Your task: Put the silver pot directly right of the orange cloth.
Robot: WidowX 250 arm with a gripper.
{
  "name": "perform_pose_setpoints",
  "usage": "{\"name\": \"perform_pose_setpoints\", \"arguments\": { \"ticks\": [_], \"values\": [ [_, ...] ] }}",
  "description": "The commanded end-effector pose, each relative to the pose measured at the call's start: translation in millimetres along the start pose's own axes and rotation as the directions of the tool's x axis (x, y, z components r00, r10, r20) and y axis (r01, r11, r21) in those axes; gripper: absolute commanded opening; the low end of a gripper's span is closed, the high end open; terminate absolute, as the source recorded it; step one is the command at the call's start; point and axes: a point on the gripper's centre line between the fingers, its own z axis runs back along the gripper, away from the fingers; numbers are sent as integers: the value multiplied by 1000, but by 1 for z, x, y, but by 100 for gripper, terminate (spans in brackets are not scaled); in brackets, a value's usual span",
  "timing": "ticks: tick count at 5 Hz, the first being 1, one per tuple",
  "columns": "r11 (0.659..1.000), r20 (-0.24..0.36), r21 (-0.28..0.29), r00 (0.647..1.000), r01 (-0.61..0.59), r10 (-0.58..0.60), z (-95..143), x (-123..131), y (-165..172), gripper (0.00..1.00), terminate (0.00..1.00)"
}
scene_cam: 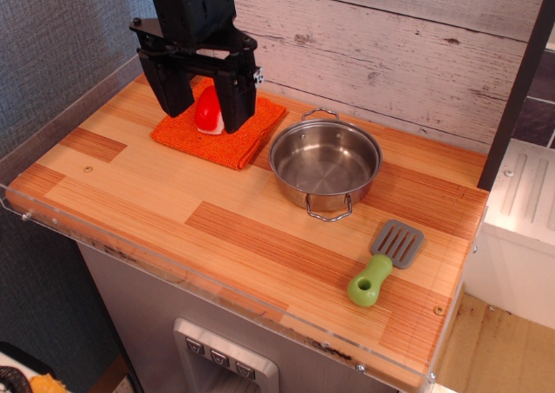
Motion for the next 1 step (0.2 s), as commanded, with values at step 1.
{"name": "perform_pose_setpoints", "arguments": {
  "ticks": [1],
  "values": [
    [1000, 27, 8, 1000, -2, 2, 7, -6, -5, 100, 100]
  ]
}}
